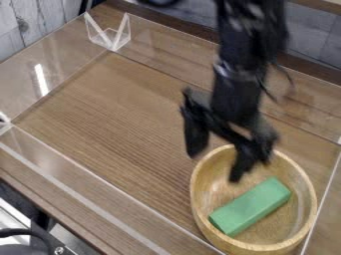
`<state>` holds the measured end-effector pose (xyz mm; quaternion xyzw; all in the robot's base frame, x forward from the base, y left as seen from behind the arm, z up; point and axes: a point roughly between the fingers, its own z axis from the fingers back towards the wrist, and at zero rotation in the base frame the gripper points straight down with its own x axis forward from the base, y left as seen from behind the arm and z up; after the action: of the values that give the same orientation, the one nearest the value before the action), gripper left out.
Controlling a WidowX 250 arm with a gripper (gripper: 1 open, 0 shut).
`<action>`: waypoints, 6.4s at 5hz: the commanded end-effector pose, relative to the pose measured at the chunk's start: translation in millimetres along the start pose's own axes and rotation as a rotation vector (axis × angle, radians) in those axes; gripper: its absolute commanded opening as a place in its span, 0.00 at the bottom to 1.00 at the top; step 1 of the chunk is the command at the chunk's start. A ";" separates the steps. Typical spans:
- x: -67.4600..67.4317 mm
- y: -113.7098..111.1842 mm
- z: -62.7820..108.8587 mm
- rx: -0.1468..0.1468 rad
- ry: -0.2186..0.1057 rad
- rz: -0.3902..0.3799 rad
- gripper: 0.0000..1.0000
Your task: Move green object from inside the wooden bowl to the table next to it
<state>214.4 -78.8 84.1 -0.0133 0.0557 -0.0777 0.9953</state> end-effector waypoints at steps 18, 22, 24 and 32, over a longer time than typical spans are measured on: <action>44.6 -49.9 -29.8 -0.021 -0.186 -0.267 1.00; 42.8 -34.5 10.5 -0.017 -0.244 -0.165 0.00; 48.3 -20.2 10.6 -0.026 -0.261 -0.241 0.00; 53.0 -4.6 20.9 -0.047 -0.276 -0.227 0.00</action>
<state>257.8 -87.4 85.0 -0.0502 -0.0528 -0.1792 0.9811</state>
